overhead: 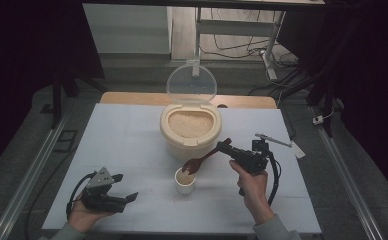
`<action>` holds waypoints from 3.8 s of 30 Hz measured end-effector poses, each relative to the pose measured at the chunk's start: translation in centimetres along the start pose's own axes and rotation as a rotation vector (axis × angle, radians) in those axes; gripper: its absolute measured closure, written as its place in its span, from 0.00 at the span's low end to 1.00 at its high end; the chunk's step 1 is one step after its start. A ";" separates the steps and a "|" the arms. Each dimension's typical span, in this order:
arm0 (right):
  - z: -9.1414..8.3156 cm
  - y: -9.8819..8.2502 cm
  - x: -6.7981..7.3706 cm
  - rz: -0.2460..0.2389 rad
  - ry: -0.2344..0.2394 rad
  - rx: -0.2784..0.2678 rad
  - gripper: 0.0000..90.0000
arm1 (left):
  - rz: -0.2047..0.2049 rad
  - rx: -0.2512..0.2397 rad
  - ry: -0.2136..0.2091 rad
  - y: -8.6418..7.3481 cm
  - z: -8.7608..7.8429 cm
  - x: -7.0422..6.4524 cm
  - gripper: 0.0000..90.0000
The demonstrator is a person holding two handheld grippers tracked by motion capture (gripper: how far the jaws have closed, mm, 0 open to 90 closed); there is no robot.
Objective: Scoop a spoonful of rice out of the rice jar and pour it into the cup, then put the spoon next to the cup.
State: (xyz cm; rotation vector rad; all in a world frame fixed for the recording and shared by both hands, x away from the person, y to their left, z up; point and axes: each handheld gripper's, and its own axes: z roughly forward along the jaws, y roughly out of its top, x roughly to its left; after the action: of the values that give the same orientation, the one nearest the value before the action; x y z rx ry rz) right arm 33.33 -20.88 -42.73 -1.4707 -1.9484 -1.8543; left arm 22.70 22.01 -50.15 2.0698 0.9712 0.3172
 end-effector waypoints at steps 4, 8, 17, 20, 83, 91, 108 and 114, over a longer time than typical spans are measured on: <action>-0.1 0.0 0.4 -0.055 0.003 -0.009 0.93 | 0.001 0.000 0.000 0.0 0.0 0.0 0.18; -0.1 0.0 1.0 -0.116 0.010 -0.012 0.93 | -0.001 -0.001 0.000 0.0 0.0 0.0 0.18; -0.2 0.2 1.9 -0.206 0.022 -0.022 0.93 | 0.001 -0.002 0.005 0.0 0.0 0.1 0.18; -0.3 0.3 1.9 -0.214 0.034 -0.032 0.93 | -0.001 -0.007 0.009 0.0 -0.1 0.1 0.18; -0.2 -1.5 2.9 -0.473 0.006 0.446 0.92 | 0.006 -0.018 0.012 -0.1 -0.1 0.0 0.17; 0.6 -1.5 1.6 -0.478 -0.040 0.382 0.88 | 0.007 -0.015 0.014 -0.1 -0.1 0.0 0.17; 2.8 -2.8 -3.3 -0.455 -0.234 0.335 0.71 | 0.005 -0.007 0.013 -0.1 0.2 0.0 0.17; 4.3 -3.2 -4.3 -0.449 -0.286 0.366 0.65 | 0.005 -0.006 0.013 -0.1 0.2 0.0 0.17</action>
State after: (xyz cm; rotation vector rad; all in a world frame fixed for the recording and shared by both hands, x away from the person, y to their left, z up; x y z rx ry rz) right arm 35.87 -19.19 -48.87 -1.3190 -2.7617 -1.3445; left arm 22.71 21.91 -50.39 2.0673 0.9711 0.3361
